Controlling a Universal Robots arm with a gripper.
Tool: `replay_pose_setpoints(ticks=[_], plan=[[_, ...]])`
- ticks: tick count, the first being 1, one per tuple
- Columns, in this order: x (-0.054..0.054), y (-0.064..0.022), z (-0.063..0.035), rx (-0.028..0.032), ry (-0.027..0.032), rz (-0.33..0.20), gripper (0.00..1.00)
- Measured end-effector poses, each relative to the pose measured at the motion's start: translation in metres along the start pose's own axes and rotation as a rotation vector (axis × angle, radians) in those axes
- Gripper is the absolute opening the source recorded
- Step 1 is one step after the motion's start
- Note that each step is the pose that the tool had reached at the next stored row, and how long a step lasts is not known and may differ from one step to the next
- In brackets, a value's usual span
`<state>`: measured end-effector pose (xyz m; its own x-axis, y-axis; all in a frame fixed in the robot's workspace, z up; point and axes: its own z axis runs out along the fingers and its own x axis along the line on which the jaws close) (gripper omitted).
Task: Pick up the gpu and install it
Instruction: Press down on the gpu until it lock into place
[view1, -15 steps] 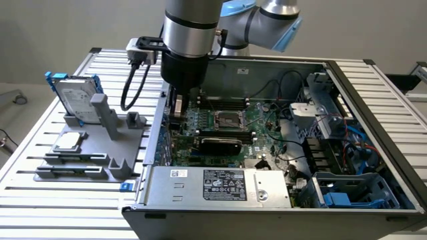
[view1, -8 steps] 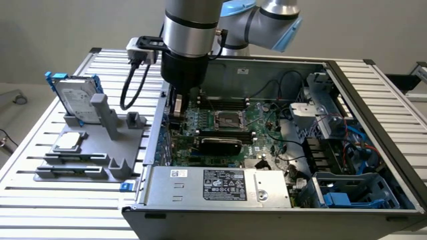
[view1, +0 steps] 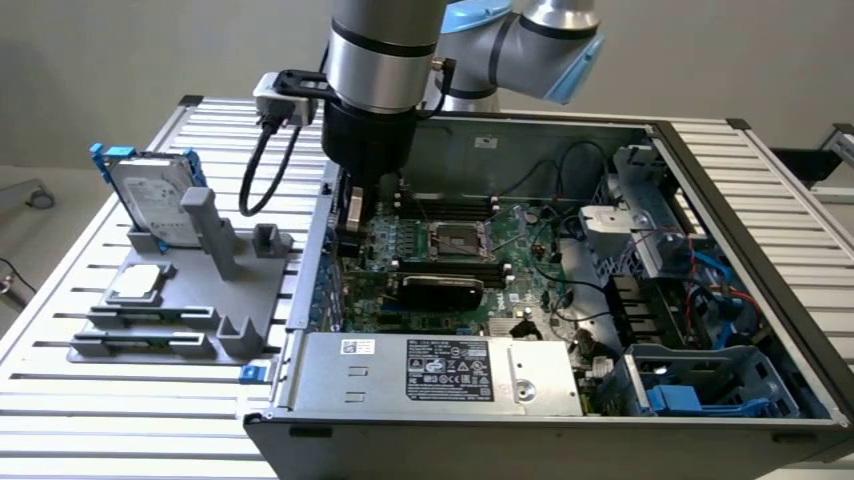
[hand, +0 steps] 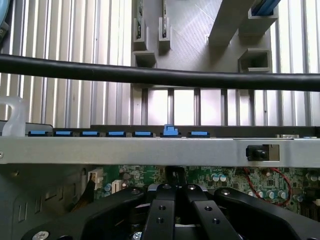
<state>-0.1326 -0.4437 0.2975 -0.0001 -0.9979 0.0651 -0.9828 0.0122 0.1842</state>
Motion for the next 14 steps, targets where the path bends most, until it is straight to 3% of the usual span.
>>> replay_pose_setpoints(ticks=[10, 14], plan=[[0.0001, -0.0008, -0.0004, -0.0016, -0.0006, 0.005, 0.11], [0.0013, -0.0009, -0.0009, -0.0016, 0.0033, 0.006, 0.11]])
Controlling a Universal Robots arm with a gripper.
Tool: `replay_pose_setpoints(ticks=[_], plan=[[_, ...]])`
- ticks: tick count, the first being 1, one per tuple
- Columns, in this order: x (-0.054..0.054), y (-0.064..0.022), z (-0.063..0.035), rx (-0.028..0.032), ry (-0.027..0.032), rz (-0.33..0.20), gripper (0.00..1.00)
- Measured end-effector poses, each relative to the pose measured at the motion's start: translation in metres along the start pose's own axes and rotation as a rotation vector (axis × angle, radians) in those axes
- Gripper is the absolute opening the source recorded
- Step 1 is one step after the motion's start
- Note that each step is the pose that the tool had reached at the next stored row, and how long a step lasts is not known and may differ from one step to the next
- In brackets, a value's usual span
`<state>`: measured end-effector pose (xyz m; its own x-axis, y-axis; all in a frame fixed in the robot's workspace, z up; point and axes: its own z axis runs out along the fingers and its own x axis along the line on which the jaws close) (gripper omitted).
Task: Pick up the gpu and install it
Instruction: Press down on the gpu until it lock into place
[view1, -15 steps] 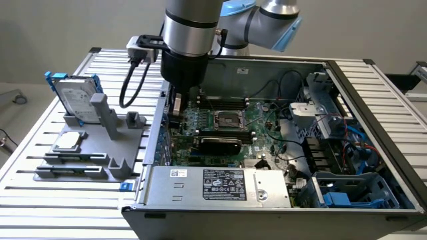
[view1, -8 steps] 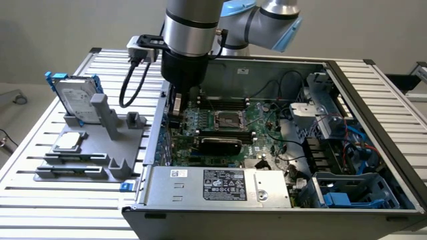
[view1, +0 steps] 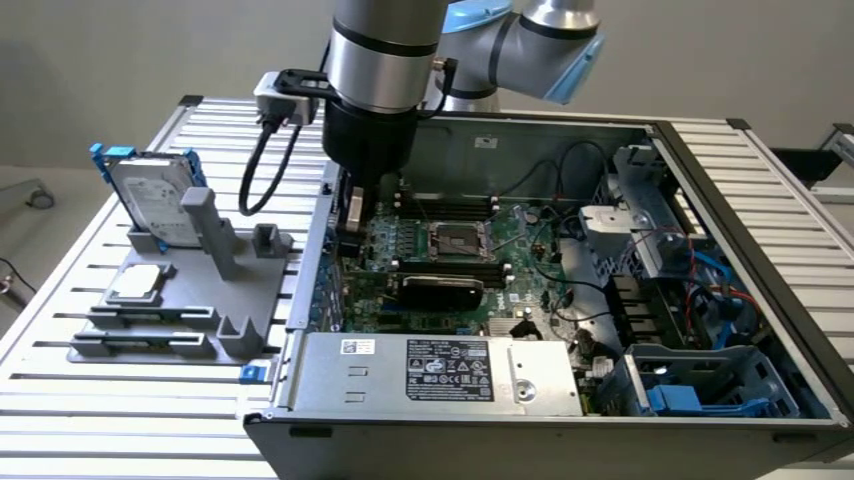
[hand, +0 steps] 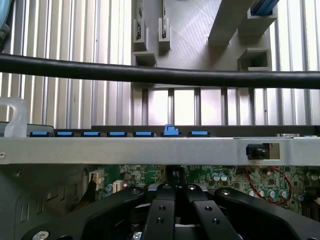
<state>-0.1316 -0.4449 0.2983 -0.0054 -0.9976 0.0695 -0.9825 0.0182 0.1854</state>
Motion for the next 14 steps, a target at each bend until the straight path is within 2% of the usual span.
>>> replay_pose_setpoints(ticks=[11, 14], plan=[[0.0033, -0.0002, 0.0003, 0.0001, 0.0237, 0.004, 0.11], [0.0032, -0.0003, 0.0011, 0.0002, 0.0275, 0.005, 0.11]])
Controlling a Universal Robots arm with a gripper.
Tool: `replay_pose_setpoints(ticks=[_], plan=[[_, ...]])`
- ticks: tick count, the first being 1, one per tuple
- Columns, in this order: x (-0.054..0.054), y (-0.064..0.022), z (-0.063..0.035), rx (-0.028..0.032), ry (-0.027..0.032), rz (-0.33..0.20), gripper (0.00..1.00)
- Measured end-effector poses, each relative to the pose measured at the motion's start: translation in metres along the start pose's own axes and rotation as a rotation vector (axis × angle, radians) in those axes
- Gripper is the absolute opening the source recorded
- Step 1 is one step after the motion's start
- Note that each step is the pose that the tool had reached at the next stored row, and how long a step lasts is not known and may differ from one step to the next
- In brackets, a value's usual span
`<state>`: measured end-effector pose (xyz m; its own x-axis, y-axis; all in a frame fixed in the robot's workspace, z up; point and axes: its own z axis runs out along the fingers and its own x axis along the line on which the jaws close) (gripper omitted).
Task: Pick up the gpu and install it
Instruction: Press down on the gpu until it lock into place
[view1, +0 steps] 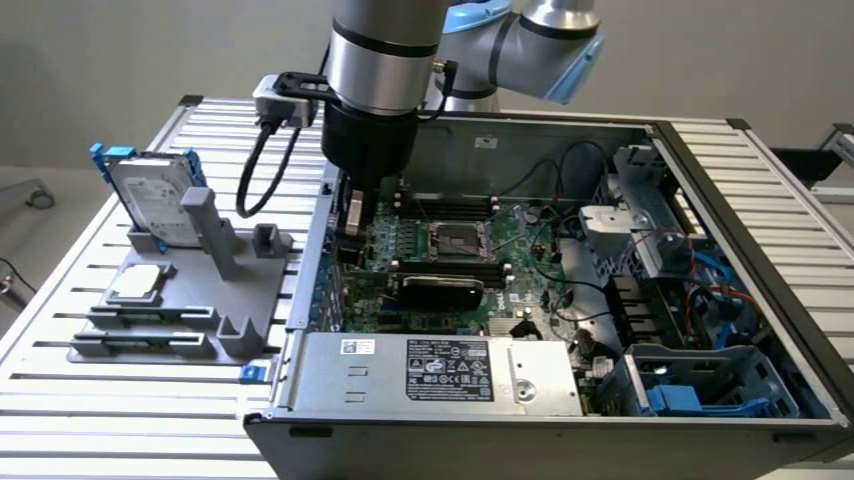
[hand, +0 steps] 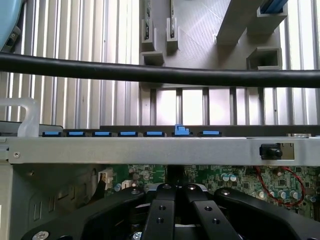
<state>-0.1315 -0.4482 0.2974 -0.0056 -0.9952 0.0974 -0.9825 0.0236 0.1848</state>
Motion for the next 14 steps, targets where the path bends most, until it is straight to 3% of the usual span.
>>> replay_pose_setpoints(ticks=[5, 14], plan=[[-0.0001, -0.0001, 0.0011, -0.0007, 0.0001, 0.007, 0.11], [-0.0013, -0.0002, 0.0012, -0.0052, -0.0093, 0.055, 0.11]])
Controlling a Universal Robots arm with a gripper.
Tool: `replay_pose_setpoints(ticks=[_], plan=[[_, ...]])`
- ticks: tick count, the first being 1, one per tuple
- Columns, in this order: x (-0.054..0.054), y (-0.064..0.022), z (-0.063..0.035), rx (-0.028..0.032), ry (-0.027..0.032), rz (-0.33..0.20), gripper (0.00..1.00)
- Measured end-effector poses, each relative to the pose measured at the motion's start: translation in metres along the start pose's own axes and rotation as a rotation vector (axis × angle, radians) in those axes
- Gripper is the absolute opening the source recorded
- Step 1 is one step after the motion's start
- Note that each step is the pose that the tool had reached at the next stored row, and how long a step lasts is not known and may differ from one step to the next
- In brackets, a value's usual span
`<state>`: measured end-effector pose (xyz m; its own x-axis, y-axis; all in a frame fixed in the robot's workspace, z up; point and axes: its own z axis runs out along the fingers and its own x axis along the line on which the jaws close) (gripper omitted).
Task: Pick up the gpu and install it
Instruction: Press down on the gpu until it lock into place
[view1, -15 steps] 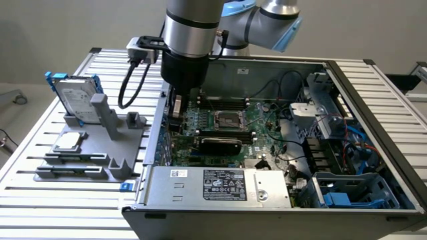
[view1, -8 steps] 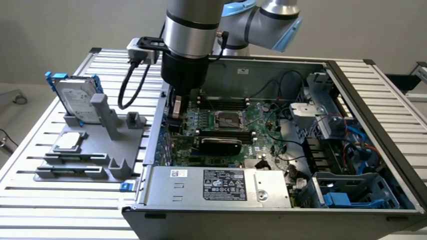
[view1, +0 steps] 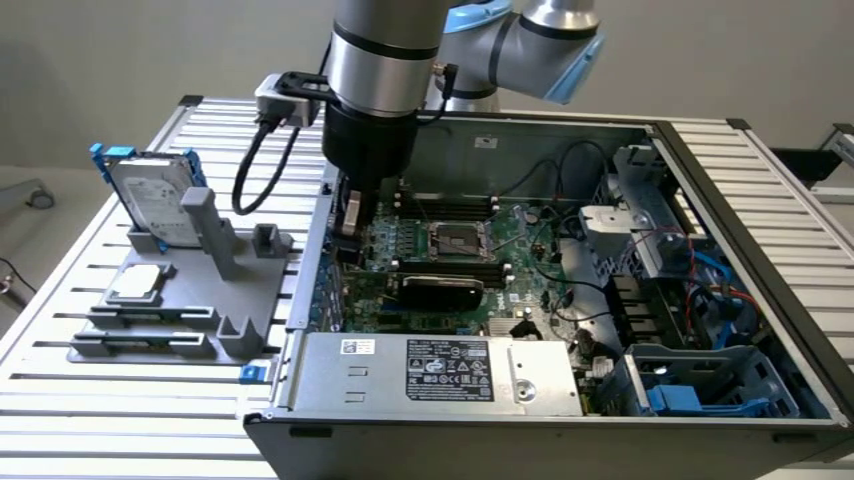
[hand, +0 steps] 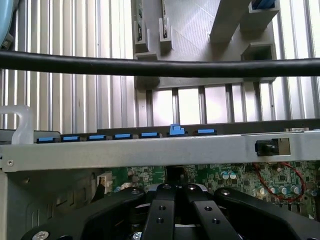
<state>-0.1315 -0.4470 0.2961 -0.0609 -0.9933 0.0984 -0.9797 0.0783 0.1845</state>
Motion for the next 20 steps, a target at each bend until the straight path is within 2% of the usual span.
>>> replay_pose_setpoints(ticks=[7, 11, 16, 20], plan=[[-0.0001, -0.0011, -0.0004, -0.0043, -0.0068, 0.037, 0.11], [0.001, -0.0044, -0.001, -0.0046, -0.0066, 0.042, 0.11], [0.0066, -0.0051, -0.0006, -0.0048, -0.0032, 0.048, 0.11], [0.008, -0.0051, -0.0006, -0.0072, -0.0065, 0.071, 0.11]])
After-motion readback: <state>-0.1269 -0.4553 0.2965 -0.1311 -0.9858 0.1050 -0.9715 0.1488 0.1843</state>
